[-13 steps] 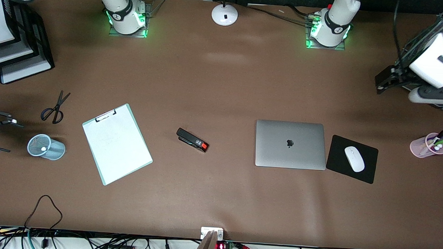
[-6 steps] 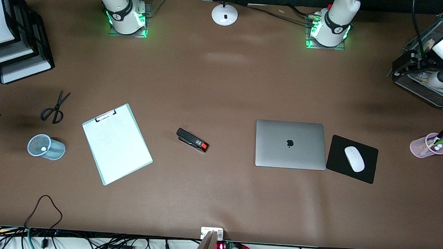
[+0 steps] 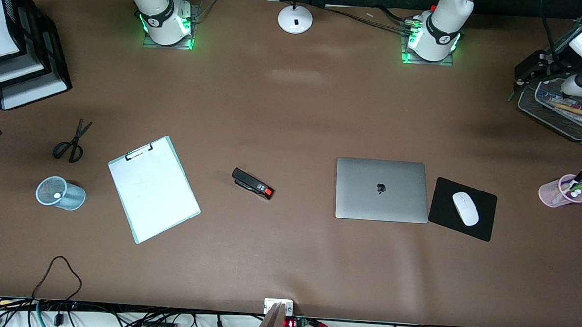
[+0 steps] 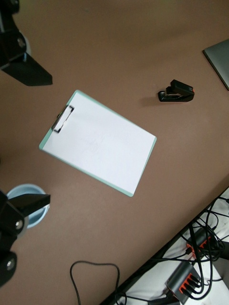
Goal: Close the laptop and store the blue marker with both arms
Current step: 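Release the marker and raise the right gripper away from the cup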
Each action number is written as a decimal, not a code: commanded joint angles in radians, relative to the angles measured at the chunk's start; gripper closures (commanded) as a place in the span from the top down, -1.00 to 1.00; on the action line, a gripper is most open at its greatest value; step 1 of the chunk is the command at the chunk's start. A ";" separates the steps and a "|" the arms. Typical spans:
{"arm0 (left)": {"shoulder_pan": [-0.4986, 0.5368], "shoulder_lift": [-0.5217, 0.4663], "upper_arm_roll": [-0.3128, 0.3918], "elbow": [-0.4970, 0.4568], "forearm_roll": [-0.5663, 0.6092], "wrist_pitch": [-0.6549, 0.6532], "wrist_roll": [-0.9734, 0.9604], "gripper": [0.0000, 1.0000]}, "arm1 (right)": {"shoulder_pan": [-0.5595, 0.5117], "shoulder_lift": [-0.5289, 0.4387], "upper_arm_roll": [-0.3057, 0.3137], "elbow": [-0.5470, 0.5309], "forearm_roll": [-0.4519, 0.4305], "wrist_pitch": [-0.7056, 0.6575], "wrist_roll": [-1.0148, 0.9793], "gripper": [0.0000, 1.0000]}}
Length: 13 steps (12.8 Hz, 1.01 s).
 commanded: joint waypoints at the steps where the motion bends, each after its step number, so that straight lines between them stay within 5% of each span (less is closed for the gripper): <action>1: -0.012 -0.049 0.034 -0.067 -0.018 0.037 0.046 1.00 | 0.049 -0.062 -0.007 -0.073 -0.028 0.010 0.129 1.00; 13: -0.010 -0.015 0.022 -0.049 -0.067 0.052 0.083 1.00 | 0.334 -0.179 -0.014 -0.151 -0.269 0.001 0.980 1.00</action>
